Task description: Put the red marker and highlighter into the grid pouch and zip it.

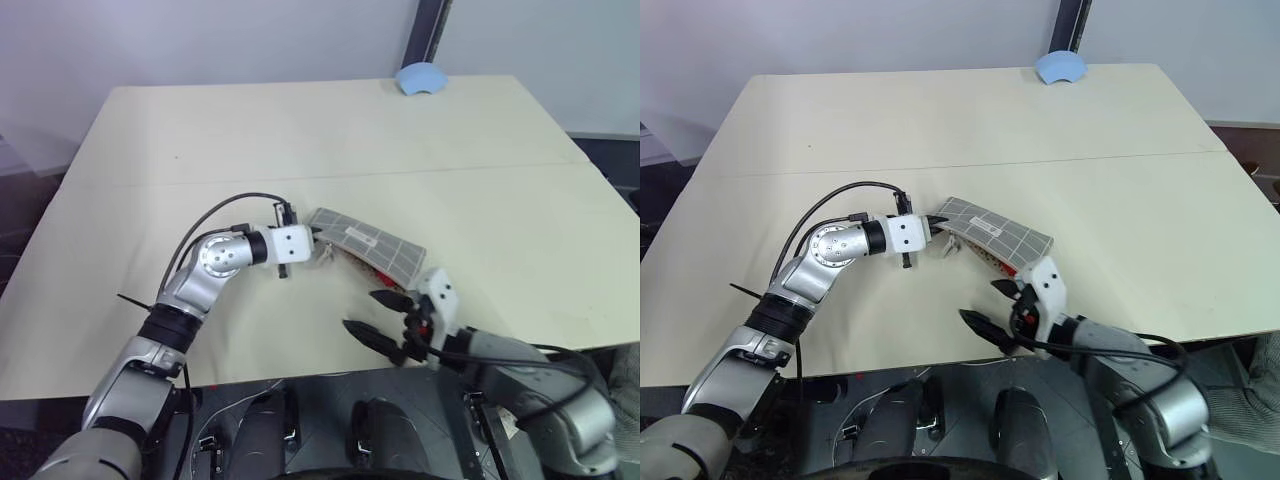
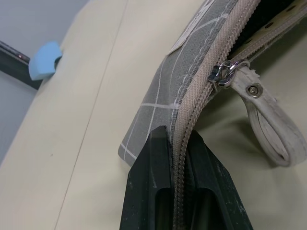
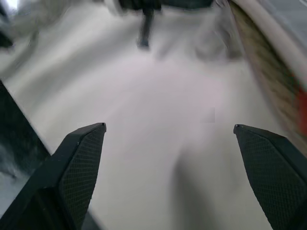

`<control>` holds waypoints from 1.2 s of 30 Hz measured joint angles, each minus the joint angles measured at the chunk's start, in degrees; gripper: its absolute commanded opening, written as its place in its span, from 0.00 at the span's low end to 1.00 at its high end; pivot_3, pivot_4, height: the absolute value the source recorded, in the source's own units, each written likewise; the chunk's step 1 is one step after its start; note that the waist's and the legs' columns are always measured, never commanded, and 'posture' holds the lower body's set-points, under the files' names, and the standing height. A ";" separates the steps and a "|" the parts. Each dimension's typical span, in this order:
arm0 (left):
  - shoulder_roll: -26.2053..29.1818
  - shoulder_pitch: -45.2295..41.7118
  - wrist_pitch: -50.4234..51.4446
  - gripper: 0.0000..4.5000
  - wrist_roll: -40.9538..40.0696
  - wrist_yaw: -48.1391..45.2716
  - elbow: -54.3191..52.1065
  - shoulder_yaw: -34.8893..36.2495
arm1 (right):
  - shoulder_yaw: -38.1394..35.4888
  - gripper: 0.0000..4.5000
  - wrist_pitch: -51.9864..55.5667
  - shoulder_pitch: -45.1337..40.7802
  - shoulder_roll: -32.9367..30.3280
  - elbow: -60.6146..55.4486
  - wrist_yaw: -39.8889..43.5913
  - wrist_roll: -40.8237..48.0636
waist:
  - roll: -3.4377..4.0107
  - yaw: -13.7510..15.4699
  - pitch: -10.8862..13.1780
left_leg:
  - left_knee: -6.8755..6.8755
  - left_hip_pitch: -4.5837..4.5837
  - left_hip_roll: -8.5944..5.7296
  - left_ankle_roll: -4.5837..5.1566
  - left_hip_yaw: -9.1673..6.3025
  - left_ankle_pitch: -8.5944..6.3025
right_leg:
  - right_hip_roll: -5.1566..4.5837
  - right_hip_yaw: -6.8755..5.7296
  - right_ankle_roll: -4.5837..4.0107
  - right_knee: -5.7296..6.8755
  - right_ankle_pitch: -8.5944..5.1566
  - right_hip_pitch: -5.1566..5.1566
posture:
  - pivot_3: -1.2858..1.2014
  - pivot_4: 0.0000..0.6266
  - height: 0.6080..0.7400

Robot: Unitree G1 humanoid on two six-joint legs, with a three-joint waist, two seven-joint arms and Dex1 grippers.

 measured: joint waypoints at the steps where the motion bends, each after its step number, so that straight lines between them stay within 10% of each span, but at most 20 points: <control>1: -0.23 -0.01 0.80 0.00 0.02 -0.02 -0.63 -0.02 | 1.24 0.98 -1.13 -1.22 0.27 1.35 -0.64 -1.52 | 0.00 0.07 0.00 | 0.00 0.00 -0.01 0.00 0.00 0.00 | 0.00 0.00 0.00 0.00 0.00 -0.02 | 0.52 0.24 1.00; 24: -0.28 3.05 8.16 0.00 6.88 2.50 -9.57 -3.16 | 1.11 0.98 -9.77 -13.85 13.82 21.72 -11.49 -11.62 | 0.02 -0.17 0.00 | -0.04 0.00 0.01 -0.05 0.09 0.03 | 0.02 0.01 0.04 0.12 0.02 -0.06 | 0.52 0.24 1.00; 36: 0.03 3.99 9.22 0.00 6.88 2.52 -10.78 -3.51 | 1.85 0.98 -4.81 -11.14 8.50 18.72 -3.28 -5.71 | 0.02 0.00 0.00 | -0.04 0.00 0.00 -0.04 0.07 0.01 | -0.01 0.01 0.03 0.09 0.01 -0.06 | 0.52 0.24 1.00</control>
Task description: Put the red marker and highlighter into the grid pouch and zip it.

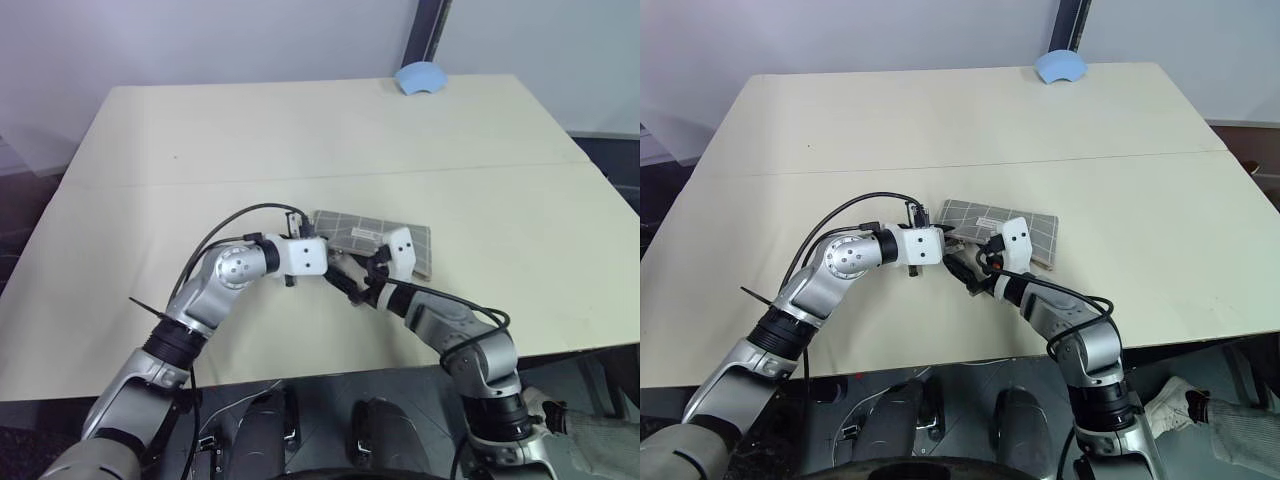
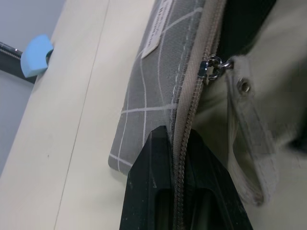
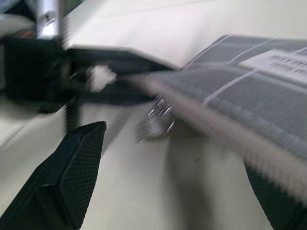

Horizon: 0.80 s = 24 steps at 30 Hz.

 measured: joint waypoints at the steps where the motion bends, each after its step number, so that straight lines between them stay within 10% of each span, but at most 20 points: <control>1: 0.10 0.03 0.05 0.00 0.00 0.00 0.00 0.00 | 0.04 0.98 0.10 0.56 -1.56 -0.27 1.18 0.20 | 0.00 -0.02 0.00 | 0.00 0.00 0.00 0.00 0.00 0.00 | -0.01 0.00 -0.01 -0.01 0.00 -0.01 | 0.52 0.24 1.00; 21: 0.28 0.36 0.60 0.00 -0.21 0.07 -1.23 0.05 | 0.71 0.98 -1.91 -4.83 6.51 6.36 -0.78 0.97 | 0.01 -0.08 0.00 | 0.00 0.00 0.01 -0.01 0.01 0.00 | 0.00 0.00 0.00 0.00 0.01 -0.06 | 0.52 0.24 1.00; 24: 0.27 0.36 0.74 0.00 -0.21 0.07 -1.24 0.03 | 0.19 0.79 -3.00 -5.47 7.12 7.86 -1.52 0.70 | 0.01 -0.12 0.00 | -0.01 -0.03 0.01 -0.01 0.03 0.00 | 0.00 0.00 0.00 0.00 0.01 -0.05 | 0.52 0.24 1.00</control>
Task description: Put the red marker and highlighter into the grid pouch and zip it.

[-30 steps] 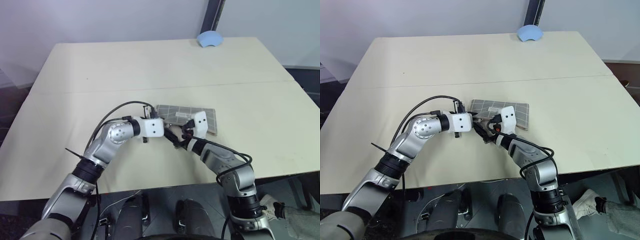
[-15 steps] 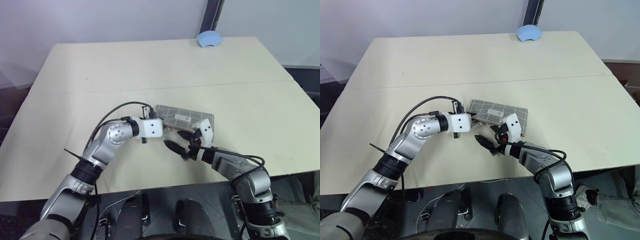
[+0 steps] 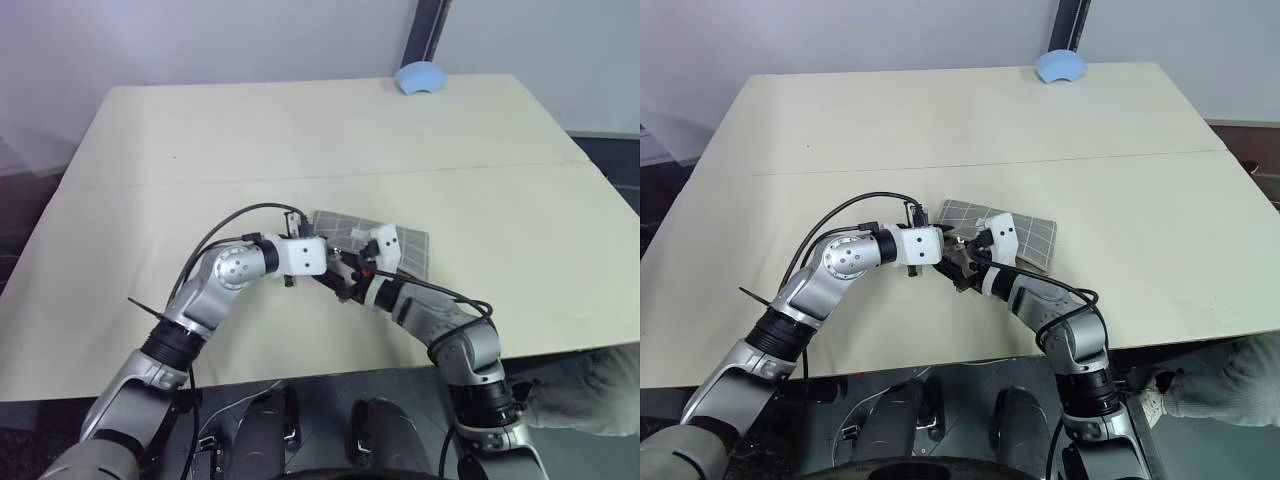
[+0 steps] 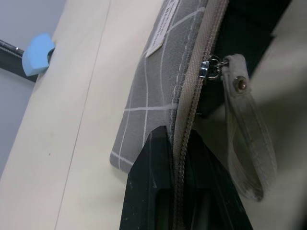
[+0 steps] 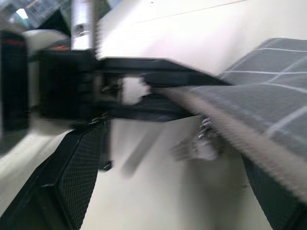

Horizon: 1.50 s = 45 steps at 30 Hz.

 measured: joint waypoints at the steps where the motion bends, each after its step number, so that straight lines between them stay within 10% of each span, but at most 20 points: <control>1: 0.00 0.00 0.00 0.00 0.00 0.00 0.00 -0.01 | -0.09 0.69 -0.20 0.00 -0.14 0.14 -0.01 -0.06 | 0.00 0.02 0.00 | 0.00 0.00 0.00 0.00 0.00 0.00 | 0.00 0.00 0.00 0.00 0.00 0.00 | 0.52 0.24 1.00; 7: 0.05 0.00 0.01 0.00 -0.02 0.02 0.01 -0.01 | -0.23 0.02 -0.27 2.23 -2.51 -0.25 0.81 0.00 | 0.00 0.03 0.00 | -0.01 0.00 0.00 0.00 0.00 0.00 | 0.00 0.00 0.00 -0.01 0.00 0.00 | 0.52 0.24 1.00; 26: 1.38 -3.09 -3.88 0.00 -0.46 2.29 7.15 1.28 | -2.43 0.02 1.33 8.49 -7.03 -9.19 2.93 3.98 | 0.00 -0.05 0.00 | -0.07 0.00 0.03 -0.01 -0.01 -0.02 | -0.01 0.01 -0.02 -0.06 -0.01 -0.04 | 0.52 0.24 1.00; 34: 0.90 -7.45 -4.01 0.00 -0.46 -0.03 8.35 1.06 | -0.61 0.82 0.74 5.97 -1.71 -6.00 0.61 3.62 | 0.00 -0.01 0.01 | -0.06 -0.04 -0.01 0.01 0.01 -0.01 | -0.02 0.01 -0.02 -0.11 -0.01 -0.03 | 0.52 0.24 1.00; 45: 0.59 -7.89 -4.18 0.00 -0.39 -0.97 9.11 0.88 | -1.66 0.82 -3.04 0.71 3.16 0.78 -3.45 1.67 | 0.01 -0.10 0.01 | -0.06 -0.04 0.00 0.00 0.03 0.00 | 0.02 0.00 0.00 -0.06 0.00 -0.04 | 0.52 0.24 1.00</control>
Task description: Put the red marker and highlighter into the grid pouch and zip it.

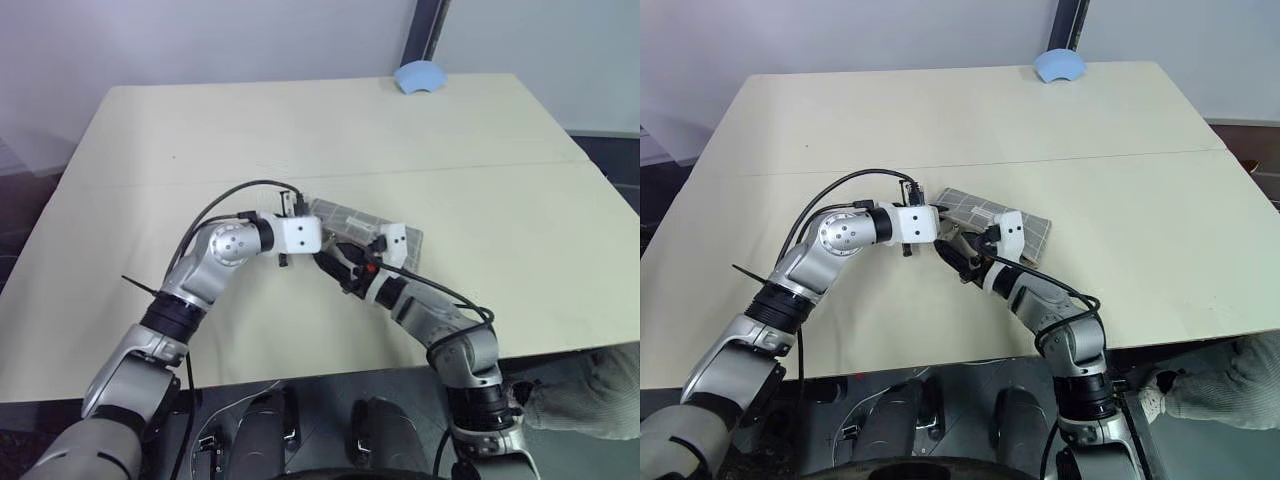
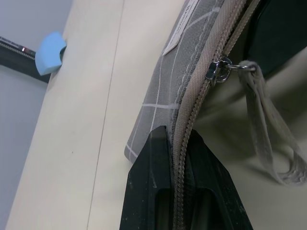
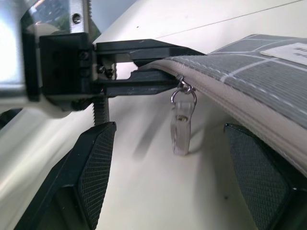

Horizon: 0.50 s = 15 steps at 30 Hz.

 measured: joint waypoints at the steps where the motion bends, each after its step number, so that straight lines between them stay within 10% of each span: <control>1: 0.00 0.00 0.00 0.00 0.02 -0.03 -0.02 -0.08 | -0.13 0.82 -0.30 -0.62 0.40 0.71 -0.14 -0.07 | 0.00 -0.04 0.00 | 0.00 0.00 0.00 0.00 0.00 0.00 | 0.00 0.00 0.00 0.00 0.00 0.00 | 0.52 0.24 1.00; 11: 0.24 0.00 0.00 0.00 0.11 -0.17 -0.26 -0.56 | 0.69 0.82 -3.28 -4.47 1.34 5.77 0.57 -1.69 | 0.00 -0.31 0.00 | 0.00 0.00 0.00 -0.01 0.01 0.01 | 0.01 0.00 0.01 0.03 0.00 -0.01 | 0.52 0.24 1.00; 15: 0.57 0.00 0.11 0.00 0.18 -0.13 -0.38 -0.56 | 0.97 0.54 -4.86 -5.22 2.86 7.80 1.11 -2.14 | 0.01 -0.35 0.00 | 0.00 0.00 0.00 -0.02 0.03 0.02 | 0.02 0.00 0.01 0.04 0.01 -0.01 | 0.52 0.24 1.00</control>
